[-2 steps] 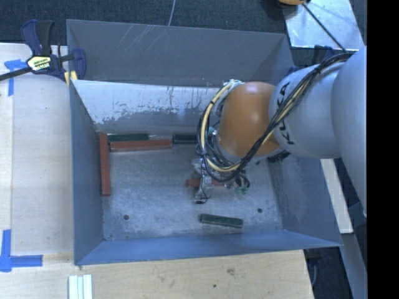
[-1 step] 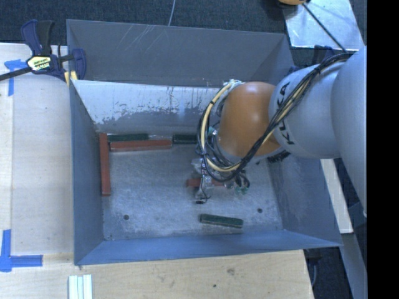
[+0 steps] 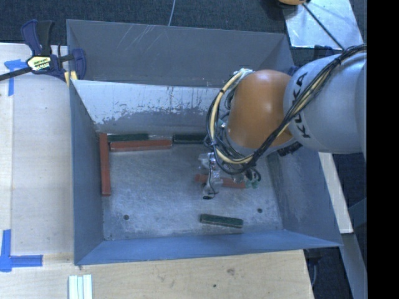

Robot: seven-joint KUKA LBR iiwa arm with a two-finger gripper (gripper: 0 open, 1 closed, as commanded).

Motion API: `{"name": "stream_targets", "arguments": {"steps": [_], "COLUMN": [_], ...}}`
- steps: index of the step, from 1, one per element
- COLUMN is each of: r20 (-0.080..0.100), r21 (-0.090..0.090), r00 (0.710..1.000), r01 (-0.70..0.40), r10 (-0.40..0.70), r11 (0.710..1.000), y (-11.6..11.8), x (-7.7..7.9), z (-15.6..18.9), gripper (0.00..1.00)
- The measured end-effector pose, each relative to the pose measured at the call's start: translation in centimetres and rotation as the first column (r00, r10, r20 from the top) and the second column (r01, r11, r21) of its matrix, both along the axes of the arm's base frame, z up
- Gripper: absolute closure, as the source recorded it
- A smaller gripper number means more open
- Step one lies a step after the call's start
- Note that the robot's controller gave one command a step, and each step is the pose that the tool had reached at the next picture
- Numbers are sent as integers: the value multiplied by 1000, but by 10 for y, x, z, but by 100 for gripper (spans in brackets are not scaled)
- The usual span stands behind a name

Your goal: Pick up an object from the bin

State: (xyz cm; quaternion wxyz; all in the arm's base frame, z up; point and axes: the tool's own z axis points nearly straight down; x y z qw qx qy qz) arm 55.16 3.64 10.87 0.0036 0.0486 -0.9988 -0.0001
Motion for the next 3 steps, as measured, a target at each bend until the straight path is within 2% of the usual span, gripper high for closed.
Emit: {"name": "stream_targets", "arguments": {"steps": [1,2,3], "r20": [16,1,8], "r21": [1,-2,1], "r00": [1000,999,996], "r01": [21,35,-90], "r10": [-21,-35,89], "r11": [1000,999,996], "y": [-49,-46,-61], "x": [-7,-12,1], "z": [17,56,120], "gripper": [100,100,100]}}
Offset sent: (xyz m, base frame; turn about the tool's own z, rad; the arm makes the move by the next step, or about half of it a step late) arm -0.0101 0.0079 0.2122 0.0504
